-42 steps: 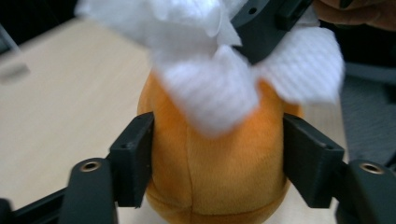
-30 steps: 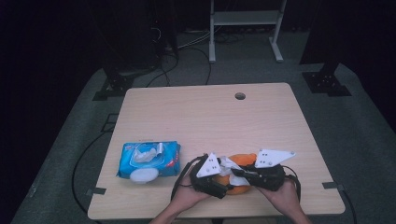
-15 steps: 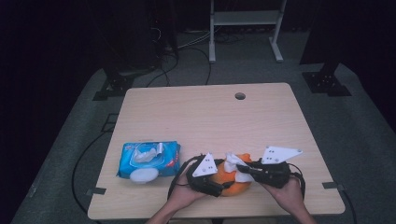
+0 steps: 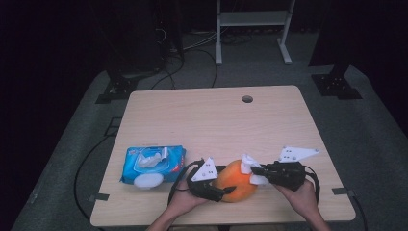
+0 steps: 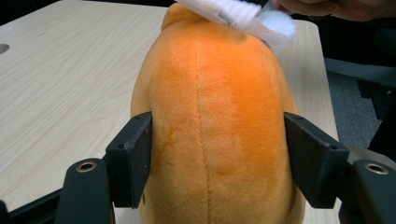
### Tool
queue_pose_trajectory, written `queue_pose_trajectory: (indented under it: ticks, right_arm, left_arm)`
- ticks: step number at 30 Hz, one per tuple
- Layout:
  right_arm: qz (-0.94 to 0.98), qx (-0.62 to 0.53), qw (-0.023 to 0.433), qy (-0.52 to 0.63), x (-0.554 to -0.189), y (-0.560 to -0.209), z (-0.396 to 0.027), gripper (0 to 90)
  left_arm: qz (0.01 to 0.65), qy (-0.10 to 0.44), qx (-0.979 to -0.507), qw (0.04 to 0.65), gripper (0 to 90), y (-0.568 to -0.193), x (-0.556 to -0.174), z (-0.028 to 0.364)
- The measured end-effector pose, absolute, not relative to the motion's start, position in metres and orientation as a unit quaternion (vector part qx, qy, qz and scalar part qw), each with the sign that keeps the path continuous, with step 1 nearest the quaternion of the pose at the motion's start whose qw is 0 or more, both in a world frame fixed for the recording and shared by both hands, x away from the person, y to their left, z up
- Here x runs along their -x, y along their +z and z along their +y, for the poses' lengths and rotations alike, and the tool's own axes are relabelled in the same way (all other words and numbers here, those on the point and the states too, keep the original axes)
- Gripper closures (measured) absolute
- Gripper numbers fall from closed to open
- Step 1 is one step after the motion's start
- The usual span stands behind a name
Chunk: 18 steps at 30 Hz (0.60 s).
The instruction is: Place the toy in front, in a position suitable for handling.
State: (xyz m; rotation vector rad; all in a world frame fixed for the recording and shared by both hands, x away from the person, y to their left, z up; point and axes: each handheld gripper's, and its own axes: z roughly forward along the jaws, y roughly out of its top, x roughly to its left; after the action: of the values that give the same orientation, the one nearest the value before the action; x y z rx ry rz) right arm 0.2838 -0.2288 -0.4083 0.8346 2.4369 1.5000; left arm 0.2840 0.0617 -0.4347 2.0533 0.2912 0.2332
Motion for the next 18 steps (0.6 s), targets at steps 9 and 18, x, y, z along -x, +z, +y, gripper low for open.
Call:
queue_pose_trajectory:
  ticks: [9, 18]
  right_arm:
    - [0.808, -0.284, 0.071, 0.512, -0.285, -0.408, -0.229, 83.6]
    - [0.803, -0.292, 0.077, 0.513, -0.286, -0.404, -0.232, 83.4]
  left_arm:
    - [0.120, 0.096, -0.849, 0.506, 29.5, -0.436, -0.283, 0.062]
    - [0.108, 0.105, -0.850, 0.505, 29.7, -0.435, -0.280, 0.059]
